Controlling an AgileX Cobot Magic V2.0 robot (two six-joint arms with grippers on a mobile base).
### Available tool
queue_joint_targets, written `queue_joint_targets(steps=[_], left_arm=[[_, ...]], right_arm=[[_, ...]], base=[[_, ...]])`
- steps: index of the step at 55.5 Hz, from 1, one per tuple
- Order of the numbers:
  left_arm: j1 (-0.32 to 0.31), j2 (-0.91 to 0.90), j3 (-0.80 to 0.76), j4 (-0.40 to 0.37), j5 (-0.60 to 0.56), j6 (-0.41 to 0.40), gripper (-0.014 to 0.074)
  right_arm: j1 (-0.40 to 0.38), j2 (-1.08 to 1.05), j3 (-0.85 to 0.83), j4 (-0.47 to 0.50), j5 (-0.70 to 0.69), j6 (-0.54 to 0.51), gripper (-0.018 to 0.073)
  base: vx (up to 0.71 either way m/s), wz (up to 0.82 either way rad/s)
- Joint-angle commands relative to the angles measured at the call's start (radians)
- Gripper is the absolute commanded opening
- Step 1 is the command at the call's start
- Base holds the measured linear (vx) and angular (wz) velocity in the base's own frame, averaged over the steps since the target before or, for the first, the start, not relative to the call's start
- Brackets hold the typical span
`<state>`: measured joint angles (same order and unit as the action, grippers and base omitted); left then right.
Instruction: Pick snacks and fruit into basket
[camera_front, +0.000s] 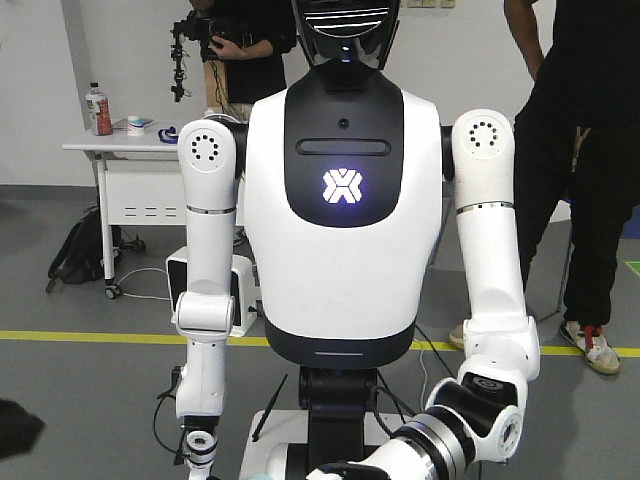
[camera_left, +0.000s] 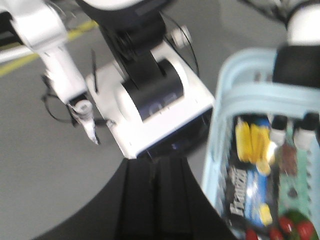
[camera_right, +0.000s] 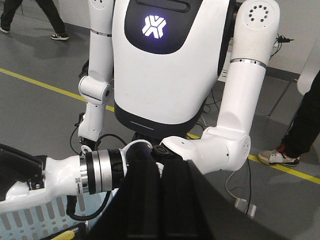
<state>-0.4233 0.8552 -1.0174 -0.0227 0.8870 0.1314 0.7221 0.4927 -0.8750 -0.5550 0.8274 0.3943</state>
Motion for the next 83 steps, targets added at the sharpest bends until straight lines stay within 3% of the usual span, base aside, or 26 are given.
queue_joint_targets(steps=[1,8,15,30,63,68,72,83], left_arm=[[-0.004,-0.107,0.012,0.092,-0.172,-0.140,-0.0002],[-0.004,-0.261,0.137,0.208,-0.286,-0.263,-0.0002],[-0.004,-0.420,0.287,0.260,-0.397,-0.347,0.0000],[-0.004,-0.631,0.512,0.259,-0.480,-0.365,0.0001],[-0.004,-0.641,0.519,0.258,-0.450,-0.364,0.0001],[0.037,-0.642,0.519,0.214,-0.444,-0.352,0.0001],[0.106,-0.657,0.532,0.168,-0.457,-0.286,0.0001],[0.270,-0.792,0.708,0.043,-0.660,-0.173,0.0001]], right_arm=[[-0.007,0.008,-0.029,-0.031,-0.072,-0.007,-0.0007],[-0.007,0.008,-0.029,-0.031,-0.072,-0.013,-0.0007],[-0.007,0.008,-0.029,-0.031,-0.074,-0.034,-0.0007],[-0.007,0.008,-0.029,-0.040,-0.050,-0.032,-0.0007],[-0.007,0.008,-0.029,-0.040,-0.049,-0.032,-0.0007],[-0.007,0.008,-0.029,-0.042,-0.049,-0.032,-0.0007],[-0.007,0.008,-0.029,-0.042,-0.049,-0.032,-0.0007],[-0.007,0.008,-0.029,-0.042,-0.048,-0.032,-0.0007]], base=[[0.00,0.00],[0.00,0.00],[0.00,0.00],[0.00,0.00],[0.00,0.00],[0.00,0.00],[0.00,0.01],[0.00,0.00]])
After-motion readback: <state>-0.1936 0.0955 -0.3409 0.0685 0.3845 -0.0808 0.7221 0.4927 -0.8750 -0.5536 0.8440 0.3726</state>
